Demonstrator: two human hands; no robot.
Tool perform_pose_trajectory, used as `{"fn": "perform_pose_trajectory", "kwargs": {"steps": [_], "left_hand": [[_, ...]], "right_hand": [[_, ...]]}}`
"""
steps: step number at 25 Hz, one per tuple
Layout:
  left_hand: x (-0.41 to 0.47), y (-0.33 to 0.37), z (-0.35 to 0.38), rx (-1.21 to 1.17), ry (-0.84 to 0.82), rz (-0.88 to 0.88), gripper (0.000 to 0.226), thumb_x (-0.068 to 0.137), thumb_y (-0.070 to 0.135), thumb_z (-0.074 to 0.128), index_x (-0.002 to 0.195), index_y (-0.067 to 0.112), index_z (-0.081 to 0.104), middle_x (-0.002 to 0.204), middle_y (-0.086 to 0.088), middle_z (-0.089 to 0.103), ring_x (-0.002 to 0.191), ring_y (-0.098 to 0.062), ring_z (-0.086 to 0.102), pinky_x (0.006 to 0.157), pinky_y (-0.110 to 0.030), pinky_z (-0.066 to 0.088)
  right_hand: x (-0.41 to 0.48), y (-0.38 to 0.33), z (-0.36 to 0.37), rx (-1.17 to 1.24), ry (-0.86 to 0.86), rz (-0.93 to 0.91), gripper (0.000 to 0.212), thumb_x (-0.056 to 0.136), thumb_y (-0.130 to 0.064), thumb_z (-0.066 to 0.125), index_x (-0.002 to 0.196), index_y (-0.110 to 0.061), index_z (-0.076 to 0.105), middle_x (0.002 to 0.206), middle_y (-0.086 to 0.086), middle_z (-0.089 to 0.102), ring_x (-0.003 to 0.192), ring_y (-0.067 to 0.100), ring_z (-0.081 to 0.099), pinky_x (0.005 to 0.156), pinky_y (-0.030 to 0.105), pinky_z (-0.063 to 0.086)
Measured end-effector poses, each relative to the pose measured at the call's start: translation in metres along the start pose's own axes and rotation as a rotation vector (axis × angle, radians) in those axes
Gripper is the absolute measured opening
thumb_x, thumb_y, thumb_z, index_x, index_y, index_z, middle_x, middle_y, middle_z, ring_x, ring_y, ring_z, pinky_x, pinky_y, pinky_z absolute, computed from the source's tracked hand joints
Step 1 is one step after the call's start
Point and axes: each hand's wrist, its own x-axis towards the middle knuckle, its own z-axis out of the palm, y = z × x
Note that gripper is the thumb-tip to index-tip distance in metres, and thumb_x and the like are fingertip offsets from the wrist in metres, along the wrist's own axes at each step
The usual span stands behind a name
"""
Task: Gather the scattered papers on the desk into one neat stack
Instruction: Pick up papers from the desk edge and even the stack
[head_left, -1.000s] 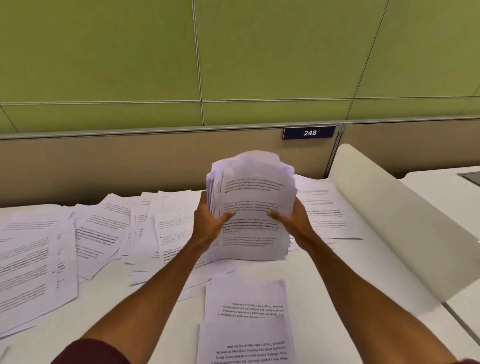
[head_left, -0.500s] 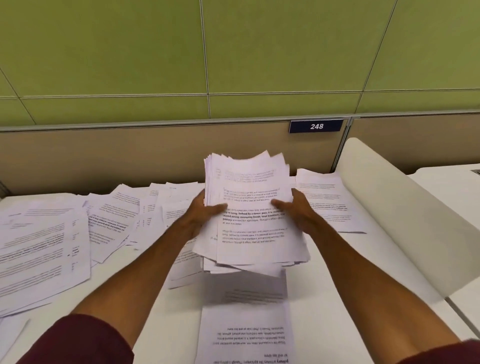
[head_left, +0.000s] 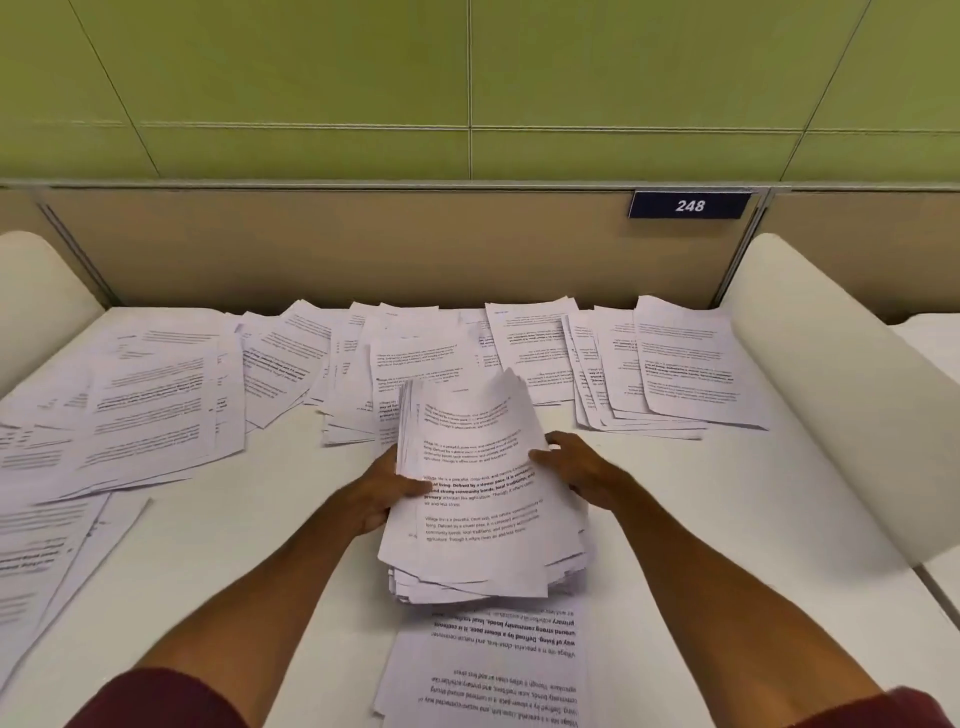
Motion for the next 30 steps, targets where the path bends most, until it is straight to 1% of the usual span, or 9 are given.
{"fn": "perform_pose_trajectory", "kwargs": {"steps": [2, 5, 8, 12, 14, 18, 23, 27, 30], "left_hand": [[-0.01, -0.011, -0.013, 0.05, 0.116, 0.017, 0.075, 0.076, -0.019, 0.065, 0.141, 0.011, 0.042, 0.121, -0.015, 0.064, 0.1, -0.032, 0.066, 0.08, -0.045, 0.058], [-0.018, -0.025, -0.04, 0.019, 0.175, 0.011, 0.077, 0.076, -0.02, 0.064, 0.143, 0.01, 0.041, 0.13, -0.023, 0.059, 0.108, -0.042, 0.061, 0.091, -0.056, 0.05], [-0.024, -0.023, -0.059, 0.01, 0.202, -0.002, 0.074, 0.079, -0.022, 0.06, 0.142, 0.012, 0.042, 0.133, -0.022, 0.057, 0.106, -0.041, 0.061, 0.089, -0.054, 0.052], [-0.014, -0.019, -0.052, -0.004, 0.395, 0.075, 0.069, 0.08, -0.021, 0.059, 0.139, 0.012, 0.045, 0.135, -0.018, 0.056, 0.108, -0.037, 0.059, 0.09, -0.048, 0.051], [-0.036, -0.03, -0.06, 0.046, 0.244, 0.057, 0.07, 0.079, -0.022, 0.059, 0.139, 0.013, 0.046, 0.136, -0.017, 0.055, 0.115, -0.039, 0.056, 0.096, -0.051, 0.048], [-0.037, -0.028, -0.051, -0.064, 0.312, 0.078, 0.068, 0.08, -0.022, 0.058, 0.137, 0.012, 0.048, 0.137, -0.017, 0.055, 0.118, -0.039, 0.055, 0.101, -0.053, 0.045], [-0.048, -0.021, -0.073, -0.081, 0.301, 0.094, 0.065, 0.08, -0.023, 0.057, 0.136, 0.01, 0.05, 0.135, -0.018, 0.056, 0.119, -0.04, 0.054, 0.101, -0.053, 0.045], [-0.063, -0.025, -0.096, -0.111, 0.255, 0.102, 0.066, 0.081, -0.023, 0.056, 0.139, 0.008, 0.047, 0.137, -0.019, 0.054, 0.122, -0.042, 0.053, 0.103, -0.054, 0.043], [-0.072, -0.03, -0.106, -0.087, 0.176, 0.078, 0.067, 0.082, -0.022, 0.054, 0.14, 0.009, 0.045, 0.138, -0.02, 0.053, 0.121, -0.044, 0.052, 0.103, -0.056, 0.042]], "right_hand": [[-0.001, 0.009, 0.011, -0.325, 0.092, -0.015, 0.048, 0.091, -0.024, 0.067, 0.132, -0.004, 0.05, 0.129, 0.02, 0.057, 0.1, 0.026, 0.06, 0.079, 0.034, 0.053], [-0.013, 0.028, 0.013, -0.65, 0.4, 0.025, 0.061, 0.087, -0.041, 0.069, 0.138, -0.014, 0.048, 0.138, 0.017, 0.045, 0.13, 0.035, 0.042, 0.105, 0.043, 0.038], [-0.027, 0.036, 0.017, -0.645, 0.485, 0.183, 0.072, 0.081, -0.049, 0.072, 0.136, -0.009, 0.046, 0.138, 0.018, 0.043, 0.131, 0.036, 0.039, 0.104, 0.044, 0.04], [-0.036, 0.022, 0.023, -0.585, 0.411, 0.16, 0.072, 0.074, -0.045, 0.08, 0.123, 0.0, 0.053, 0.128, 0.018, 0.057, 0.122, 0.032, 0.053, 0.096, 0.039, 0.047], [-0.092, 0.034, 0.069, -0.521, 0.494, 0.267, 0.08, 0.069, -0.044, 0.084, 0.126, 0.0, 0.049, 0.13, 0.017, 0.057, 0.123, 0.032, 0.052, 0.1, 0.039, 0.047], [-0.097, 0.04, 0.082, -0.733, 0.345, 0.382, 0.108, 0.055, -0.045, 0.092, 0.138, -0.005, 0.036, 0.137, 0.016, 0.041, 0.132, 0.033, 0.04, 0.107, 0.044, 0.041], [-0.098, 0.044, 0.112, -0.776, 0.471, 0.414, 0.08, 0.059, -0.024, 0.094, 0.123, -0.006, 0.05, 0.127, 0.008, 0.058, 0.12, 0.028, 0.058, 0.091, 0.033, 0.048], [-0.102, 0.042, 0.119, -0.602, 0.509, 0.467, 0.081, 0.067, -0.03, 0.089, 0.131, -0.008, 0.045, 0.135, 0.013, 0.052, 0.128, 0.033, 0.049, 0.103, 0.042, 0.043], [-0.105, 0.042, 0.118, -0.546, 0.548, 0.44, 0.073, 0.073, -0.027, 0.084, 0.132, -0.008, 0.045, 0.135, 0.014, 0.053, 0.127, 0.033, 0.05, 0.102, 0.043, 0.044]]}}
